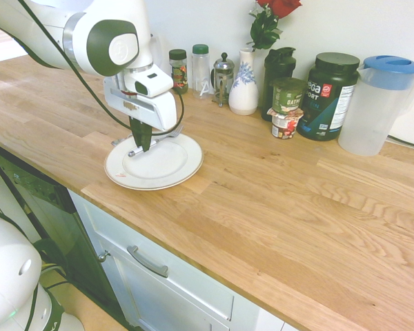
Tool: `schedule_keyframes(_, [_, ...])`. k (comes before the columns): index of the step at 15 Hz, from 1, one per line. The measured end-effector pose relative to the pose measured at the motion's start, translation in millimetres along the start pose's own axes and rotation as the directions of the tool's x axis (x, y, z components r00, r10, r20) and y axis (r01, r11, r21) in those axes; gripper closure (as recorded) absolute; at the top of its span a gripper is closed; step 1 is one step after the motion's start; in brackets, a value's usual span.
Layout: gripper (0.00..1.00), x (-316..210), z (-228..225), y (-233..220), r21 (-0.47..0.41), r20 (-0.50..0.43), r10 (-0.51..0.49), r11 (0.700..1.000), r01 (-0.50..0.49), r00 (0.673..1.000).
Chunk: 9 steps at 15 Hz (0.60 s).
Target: Put the fork into the plate
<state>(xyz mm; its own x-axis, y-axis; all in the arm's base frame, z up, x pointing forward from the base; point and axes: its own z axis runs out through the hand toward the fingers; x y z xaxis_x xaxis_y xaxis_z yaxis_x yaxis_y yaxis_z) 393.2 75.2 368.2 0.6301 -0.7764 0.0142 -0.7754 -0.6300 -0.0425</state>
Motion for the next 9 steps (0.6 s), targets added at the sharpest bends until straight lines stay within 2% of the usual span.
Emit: schedule_keyframes(9, [1.0, -15, 19, 6, -0.023, 0.02, -0.013, 1.0, 0.013, 1.0])
